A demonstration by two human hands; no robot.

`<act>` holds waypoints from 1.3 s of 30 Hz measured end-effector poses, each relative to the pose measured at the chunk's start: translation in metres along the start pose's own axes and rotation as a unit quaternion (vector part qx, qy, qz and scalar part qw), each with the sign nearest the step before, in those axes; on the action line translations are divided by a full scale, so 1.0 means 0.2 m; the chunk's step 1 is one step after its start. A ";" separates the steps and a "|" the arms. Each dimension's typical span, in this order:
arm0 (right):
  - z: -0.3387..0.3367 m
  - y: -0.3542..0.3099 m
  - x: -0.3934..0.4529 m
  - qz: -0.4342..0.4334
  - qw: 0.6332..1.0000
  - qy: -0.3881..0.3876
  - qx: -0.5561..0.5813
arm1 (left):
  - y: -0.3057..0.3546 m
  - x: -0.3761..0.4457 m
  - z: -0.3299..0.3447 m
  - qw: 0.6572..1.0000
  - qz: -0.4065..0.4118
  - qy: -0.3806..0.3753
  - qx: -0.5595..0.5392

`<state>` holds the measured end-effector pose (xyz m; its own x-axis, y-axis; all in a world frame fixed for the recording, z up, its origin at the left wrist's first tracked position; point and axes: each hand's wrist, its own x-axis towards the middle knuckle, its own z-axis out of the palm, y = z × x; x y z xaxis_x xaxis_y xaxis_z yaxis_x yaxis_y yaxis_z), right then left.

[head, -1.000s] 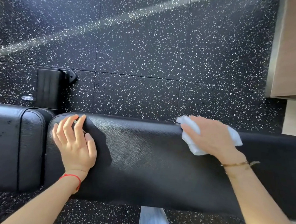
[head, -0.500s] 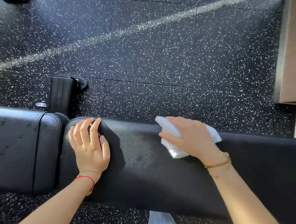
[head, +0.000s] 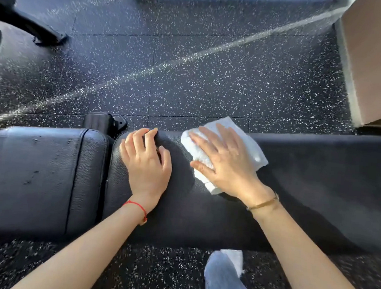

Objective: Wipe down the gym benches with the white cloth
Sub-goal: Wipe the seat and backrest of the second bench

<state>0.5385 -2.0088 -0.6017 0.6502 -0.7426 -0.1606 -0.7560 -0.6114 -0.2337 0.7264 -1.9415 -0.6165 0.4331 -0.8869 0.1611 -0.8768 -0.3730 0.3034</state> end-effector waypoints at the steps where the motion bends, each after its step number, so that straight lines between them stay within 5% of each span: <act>1: 0.03 -0.04 -0.06 0.000 1.000 0.022 -0.001 | -0.02 0.00 0.00 1.000 0.010 0.003 -0.009; 7: 0.16 -0.23 -0.16 -0.019 0.996 0.066 -0.050 | -0.15 0.01 -0.11 0.985 0.117 0.001 -0.131; 14: 0.18 -0.57 0.35 0.032 0.997 0.067 -0.033 | -0.65 -0.09 -0.30 0.979 0.193 0.033 -0.049; 21: 0.33 -0.91 -0.13 -0.053 0.992 0.085 -0.079 | -1.02 -0.27 -0.40 0.982 0.190 -0.004 0.013; 30: 0.29 -0.93 -0.01 0.154 0.984 0.090 -0.029 | -1.21 -0.37 -0.34 0.974 0.224 0.027 0.037; 35: 0.42 -1.14 -0.17 0.031 0.985 0.137 -0.097 | -1.23 -0.35 -0.32 0.971 0.230 0.058 0.026; 39: 0.60 -1.23 -0.34 -0.008 0.944 0.241 -0.226 | -1.23 -0.36 -0.32 0.970 0.234 0.056 0.025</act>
<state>0.6900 -1.7753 -0.6485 0.6347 -0.7032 0.3205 -0.7718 -0.5975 0.2174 0.9248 -1.7682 -0.6423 0.0030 -0.9281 0.3723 -0.9908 0.0477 0.1268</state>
